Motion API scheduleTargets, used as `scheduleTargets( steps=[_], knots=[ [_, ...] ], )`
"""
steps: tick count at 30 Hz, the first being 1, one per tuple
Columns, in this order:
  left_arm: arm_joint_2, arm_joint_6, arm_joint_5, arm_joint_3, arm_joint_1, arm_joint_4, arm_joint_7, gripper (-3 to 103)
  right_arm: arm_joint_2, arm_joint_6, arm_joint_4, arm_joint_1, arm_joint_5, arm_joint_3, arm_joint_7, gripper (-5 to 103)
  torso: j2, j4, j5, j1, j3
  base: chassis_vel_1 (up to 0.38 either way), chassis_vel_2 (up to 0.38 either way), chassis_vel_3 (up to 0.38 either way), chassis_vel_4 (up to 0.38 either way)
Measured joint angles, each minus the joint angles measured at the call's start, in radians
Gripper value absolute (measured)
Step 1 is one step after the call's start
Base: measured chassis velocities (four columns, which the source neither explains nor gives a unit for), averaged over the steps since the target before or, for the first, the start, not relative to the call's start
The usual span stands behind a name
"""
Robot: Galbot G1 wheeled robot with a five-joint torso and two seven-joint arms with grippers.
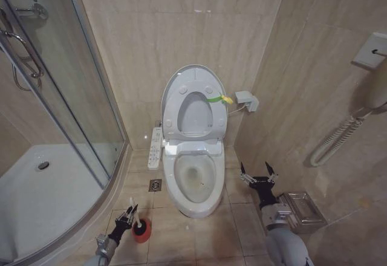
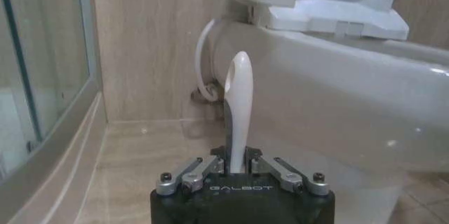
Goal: Open the toilet lid, clean the toilet bowl with a toilet brush, close the toilet lid, and flush.
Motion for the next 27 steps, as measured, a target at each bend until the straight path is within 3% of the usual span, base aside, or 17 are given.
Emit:
scheduleTargets(
  steps=[17, 27],
  knots=[
    [-0.016, -0.022, 0.098, 0.003, 0.042, 0.002, -0.040, 16, 0.000, 0.000, 0.000, 0.000, 0.000, 0.000, 0.000, 100, 0.000, 0.0000, 0.0005, 0.000, 0.000, 0.000, 0.000, 0.000, 0.000],
    [-0.023, -0.025, 0.108, 0.010, 0.078, -0.007, -0.069, 16, 0.000, 0.000, 0.000, 0.000, 0.000, 0.000, 0.000, 100, 0.000, 0.0001, 0.0004, 0.000, 0.000, 0.000, 0.000, 0.000, 0.000]
  ],
)
